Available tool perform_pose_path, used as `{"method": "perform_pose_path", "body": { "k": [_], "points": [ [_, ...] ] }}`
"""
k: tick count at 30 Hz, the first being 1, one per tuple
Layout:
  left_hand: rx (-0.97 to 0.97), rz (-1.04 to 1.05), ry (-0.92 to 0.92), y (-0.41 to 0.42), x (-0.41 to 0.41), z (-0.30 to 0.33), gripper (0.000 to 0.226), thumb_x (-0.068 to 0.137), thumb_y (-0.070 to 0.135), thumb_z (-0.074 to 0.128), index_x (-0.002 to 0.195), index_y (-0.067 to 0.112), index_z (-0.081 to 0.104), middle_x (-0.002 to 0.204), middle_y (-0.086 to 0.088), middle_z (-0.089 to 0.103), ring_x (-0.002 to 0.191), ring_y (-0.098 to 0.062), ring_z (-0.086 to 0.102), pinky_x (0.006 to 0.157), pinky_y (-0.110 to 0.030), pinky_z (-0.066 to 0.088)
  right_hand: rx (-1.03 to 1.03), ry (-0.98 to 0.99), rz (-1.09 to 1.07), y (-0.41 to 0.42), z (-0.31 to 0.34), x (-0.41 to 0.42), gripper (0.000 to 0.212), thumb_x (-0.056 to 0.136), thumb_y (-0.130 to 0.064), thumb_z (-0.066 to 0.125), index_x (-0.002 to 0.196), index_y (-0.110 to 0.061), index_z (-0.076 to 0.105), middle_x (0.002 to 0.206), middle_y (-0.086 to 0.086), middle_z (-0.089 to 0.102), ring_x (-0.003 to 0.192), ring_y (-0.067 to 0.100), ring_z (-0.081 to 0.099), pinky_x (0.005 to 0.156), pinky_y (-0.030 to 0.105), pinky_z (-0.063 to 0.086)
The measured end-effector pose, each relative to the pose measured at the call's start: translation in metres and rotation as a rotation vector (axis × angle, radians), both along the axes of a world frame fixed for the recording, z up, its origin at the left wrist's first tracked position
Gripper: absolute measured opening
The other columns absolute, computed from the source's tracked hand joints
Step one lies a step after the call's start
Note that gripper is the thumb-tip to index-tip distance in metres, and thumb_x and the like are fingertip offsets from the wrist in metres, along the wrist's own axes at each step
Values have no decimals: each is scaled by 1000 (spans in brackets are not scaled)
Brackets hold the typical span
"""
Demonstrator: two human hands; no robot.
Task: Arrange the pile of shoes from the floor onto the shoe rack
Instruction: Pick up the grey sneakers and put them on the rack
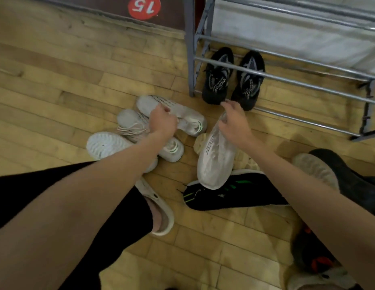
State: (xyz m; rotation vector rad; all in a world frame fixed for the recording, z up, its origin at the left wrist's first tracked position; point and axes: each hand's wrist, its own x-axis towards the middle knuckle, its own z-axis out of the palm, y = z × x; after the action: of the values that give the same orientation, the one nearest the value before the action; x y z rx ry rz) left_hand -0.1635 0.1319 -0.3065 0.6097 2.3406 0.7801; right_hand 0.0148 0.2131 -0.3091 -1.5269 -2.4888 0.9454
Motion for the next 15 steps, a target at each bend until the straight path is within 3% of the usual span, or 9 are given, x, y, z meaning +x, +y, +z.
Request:
{"method": "perform_pose_path", "body": {
  "k": [4, 7, 9, 12, 15],
  "points": [
    [-154, 189, -129, -46, -5, -16, 32, 86, 24, 55, 110, 3, 57, 107, -15, 62, 104, -34, 60, 80, -36, 51, 22, -114, 187, -18, -7, -26, 64, 91, -15, 52, 149, -9, 26, 155, 16, 20, 142, 34, 23, 114, 48, 27],
    [-275, 200, -363, -65, -4, -22, 66, 86, 43, 60, 138, 5, 42, 128, -17, 54, 111, -35, 58, 92, -40, 52, 43, -218, 361, -24, -14, -42, 68, 89, -15, 57, 148, -8, 25, 157, 20, 15, 144, 37, 16, 115, 47, 24],
    [-306, 193, -447, -68, -4, -22, 76, 82, 49, 63, 139, 5, 40, 128, -17, 53, 108, -35, 59, 93, -44, 53, 30, -284, 435, -21, -20, -52, 75, 86, -17, 62, 148, -11, 21, 158, 20, 11, 145, 37, 13, 115, 48, 25],
    [-337, 107, -444, -59, -6, -18, 68, 78, 47, 66, 131, 9, 46, 120, -14, 54, 100, -32, 57, 91, -44, 54, -19, -360, 454, -15, -31, -69, 87, 83, -19, 68, 151, -20, 13, 159, 18, 7, 146, 37, 12, 115, 50, 24],
    [-417, 41, -464, -49, -9, -14, 67, 80, 41, 64, 135, 9, 41, 132, -20, 50, 106, -35, 60, 92, -44, 54, -46, -447, 438, -11, -44, -82, 94, 82, -19, 70, 152, -23, 7, 159, 18, 5, 143, 41, 15, 113, 51, 26]
  ]
}}
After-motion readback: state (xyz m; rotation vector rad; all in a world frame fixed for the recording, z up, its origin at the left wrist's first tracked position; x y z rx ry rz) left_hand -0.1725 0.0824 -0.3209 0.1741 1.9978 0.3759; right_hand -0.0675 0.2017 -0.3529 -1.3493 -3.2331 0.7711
